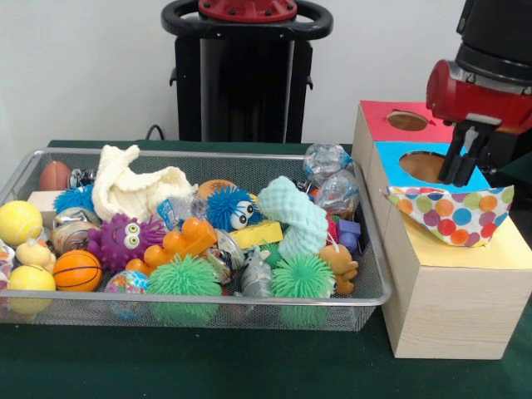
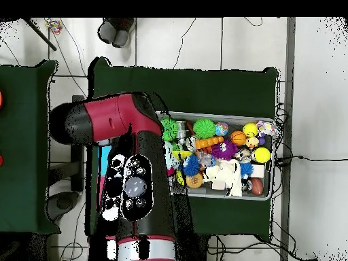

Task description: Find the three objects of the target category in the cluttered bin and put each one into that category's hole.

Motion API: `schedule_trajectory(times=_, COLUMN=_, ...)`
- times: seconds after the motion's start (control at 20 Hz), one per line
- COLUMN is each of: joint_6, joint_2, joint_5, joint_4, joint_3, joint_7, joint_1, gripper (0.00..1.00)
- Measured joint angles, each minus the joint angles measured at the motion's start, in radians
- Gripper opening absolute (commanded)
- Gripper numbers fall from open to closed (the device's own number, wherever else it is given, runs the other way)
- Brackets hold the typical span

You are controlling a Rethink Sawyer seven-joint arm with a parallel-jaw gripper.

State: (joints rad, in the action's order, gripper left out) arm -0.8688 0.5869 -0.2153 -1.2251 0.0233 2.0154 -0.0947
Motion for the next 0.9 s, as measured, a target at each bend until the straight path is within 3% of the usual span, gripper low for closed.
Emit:
schedule_trajectory(times=0.5, joint_6=0.0, joint_2=-0.046, joint_5=0.0, joint_4=0.02, joint_3=0.027, joint_7=0.0, joint_1=-0.008, gripper=0.0)
schedule_trajectory(times=0.9, joint_6=0.0, joint_2=-0.121, joint_5=-0.021, joint_4=0.102, joint_3=0.124, joint_7=0.0, joint_1=-0.095, gripper=0.0)
